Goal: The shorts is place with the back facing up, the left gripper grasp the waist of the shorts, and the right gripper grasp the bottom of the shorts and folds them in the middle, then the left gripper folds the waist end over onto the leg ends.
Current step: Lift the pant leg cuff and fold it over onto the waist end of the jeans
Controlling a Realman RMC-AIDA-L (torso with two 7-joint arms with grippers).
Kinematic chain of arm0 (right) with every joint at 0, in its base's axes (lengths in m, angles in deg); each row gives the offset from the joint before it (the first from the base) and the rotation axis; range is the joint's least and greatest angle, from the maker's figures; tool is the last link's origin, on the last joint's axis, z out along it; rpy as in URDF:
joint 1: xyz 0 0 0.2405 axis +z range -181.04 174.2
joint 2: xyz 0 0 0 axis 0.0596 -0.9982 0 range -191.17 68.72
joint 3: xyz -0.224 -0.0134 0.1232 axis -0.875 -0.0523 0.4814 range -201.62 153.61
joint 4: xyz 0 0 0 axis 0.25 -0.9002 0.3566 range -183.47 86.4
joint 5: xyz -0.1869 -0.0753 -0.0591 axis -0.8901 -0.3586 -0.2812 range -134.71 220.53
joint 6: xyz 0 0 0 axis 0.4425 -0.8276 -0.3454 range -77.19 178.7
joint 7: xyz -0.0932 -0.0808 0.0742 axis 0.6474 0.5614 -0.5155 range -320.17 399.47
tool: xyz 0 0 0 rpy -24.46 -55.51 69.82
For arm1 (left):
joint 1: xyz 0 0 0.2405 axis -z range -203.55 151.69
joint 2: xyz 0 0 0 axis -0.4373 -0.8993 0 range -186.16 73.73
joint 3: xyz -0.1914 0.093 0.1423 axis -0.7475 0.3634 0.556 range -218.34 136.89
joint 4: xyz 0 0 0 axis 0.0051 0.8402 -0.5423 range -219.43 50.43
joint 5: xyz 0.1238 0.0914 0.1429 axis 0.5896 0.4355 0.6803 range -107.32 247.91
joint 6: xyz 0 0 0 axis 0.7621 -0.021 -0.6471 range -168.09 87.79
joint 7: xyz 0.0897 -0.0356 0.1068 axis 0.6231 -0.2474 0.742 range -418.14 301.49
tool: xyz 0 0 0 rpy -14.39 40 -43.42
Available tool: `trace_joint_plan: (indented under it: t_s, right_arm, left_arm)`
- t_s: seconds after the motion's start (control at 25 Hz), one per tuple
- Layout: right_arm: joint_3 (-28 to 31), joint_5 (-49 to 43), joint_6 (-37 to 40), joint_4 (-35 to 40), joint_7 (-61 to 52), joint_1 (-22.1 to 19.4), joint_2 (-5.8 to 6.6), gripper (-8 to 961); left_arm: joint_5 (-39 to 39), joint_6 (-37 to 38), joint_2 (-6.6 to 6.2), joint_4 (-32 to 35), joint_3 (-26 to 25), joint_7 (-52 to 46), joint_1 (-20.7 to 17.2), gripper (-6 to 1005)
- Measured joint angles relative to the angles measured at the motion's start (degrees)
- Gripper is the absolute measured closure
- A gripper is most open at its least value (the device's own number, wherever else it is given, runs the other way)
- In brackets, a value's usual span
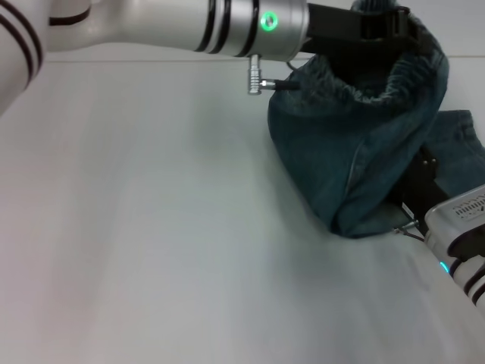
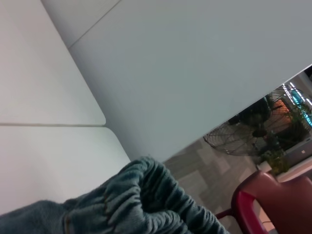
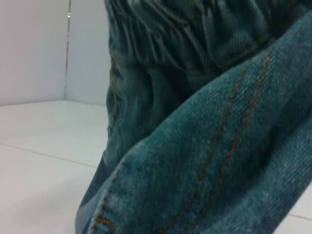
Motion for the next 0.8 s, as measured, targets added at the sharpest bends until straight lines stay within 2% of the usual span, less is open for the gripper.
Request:
trace_joint_plan:
  t_s: [0.28,0.8]
  right_arm:
    - [-0.01,0.04,1.78,1.02,-1.49,-2.22,0.09,6]
    - [-0.02,0.04,3.58,3.04,-4.07,-4.01,0.08,6]
  left_arm:
    - [-4.91,-5.81,0.10,-0.75,8.91,-0.38,1.19,898]
    - [-11.52,-13.24,0.15,-1.99,20.34,-0.63,4.37,887]
